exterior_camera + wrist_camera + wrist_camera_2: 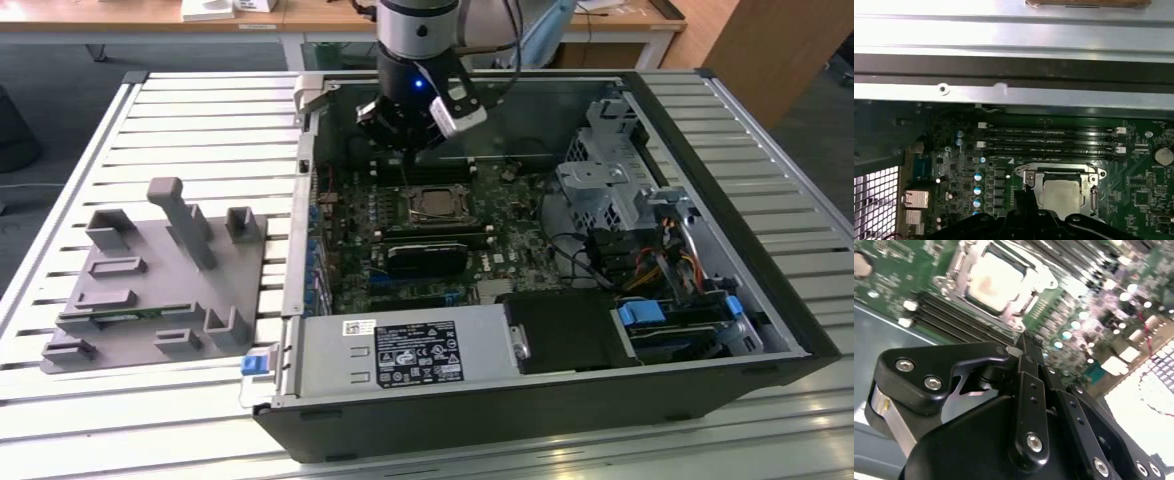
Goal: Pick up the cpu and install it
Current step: 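Install the first cpu locking lever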
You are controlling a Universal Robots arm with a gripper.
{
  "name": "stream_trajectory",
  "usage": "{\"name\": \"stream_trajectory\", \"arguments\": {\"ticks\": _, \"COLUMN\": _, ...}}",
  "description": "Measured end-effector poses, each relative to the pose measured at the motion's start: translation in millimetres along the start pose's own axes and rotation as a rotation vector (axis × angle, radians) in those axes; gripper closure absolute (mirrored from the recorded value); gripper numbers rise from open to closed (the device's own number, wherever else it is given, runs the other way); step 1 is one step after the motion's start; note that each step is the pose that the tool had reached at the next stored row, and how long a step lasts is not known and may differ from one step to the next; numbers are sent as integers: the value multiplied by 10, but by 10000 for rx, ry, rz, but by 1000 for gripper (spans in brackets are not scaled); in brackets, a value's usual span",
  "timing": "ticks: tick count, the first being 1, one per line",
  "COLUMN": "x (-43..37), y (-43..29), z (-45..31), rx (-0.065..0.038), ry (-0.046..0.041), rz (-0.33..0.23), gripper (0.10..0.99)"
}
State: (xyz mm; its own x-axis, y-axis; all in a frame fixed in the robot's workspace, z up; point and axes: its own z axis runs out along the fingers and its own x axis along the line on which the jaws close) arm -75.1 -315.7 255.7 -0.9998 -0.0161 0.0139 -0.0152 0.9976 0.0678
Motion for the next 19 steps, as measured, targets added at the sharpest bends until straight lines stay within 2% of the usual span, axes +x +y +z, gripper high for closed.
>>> {"name": "stream_trajectory", "arguments": {"ticks": 4, "x": 110, "y": -19, "z": 3, "rx": 1, "ry": 1, "rz": 0, "gripper": 980}}
{"name": "stream_trajectory", "arguments": {"ticks": 10, "x": 204, "y": -13, "z": 6, "rx": 1, "ry": -1, "rz": -9, "gripper": 980}}
{"name": "stream_trajectory", "arguments": {"ticks": 15, "x": 238, "y": 19, "z": 9, "rx": 1, "ry": -1, "rz": -12, "gripper": 980}}
{"name": "stream_trajectory", "arguments": {"ticks": 19, "x": 239, "y": 85, "z": 14, "rx": 0, "ry": -2, "rz": -11, "gripper": 980}}
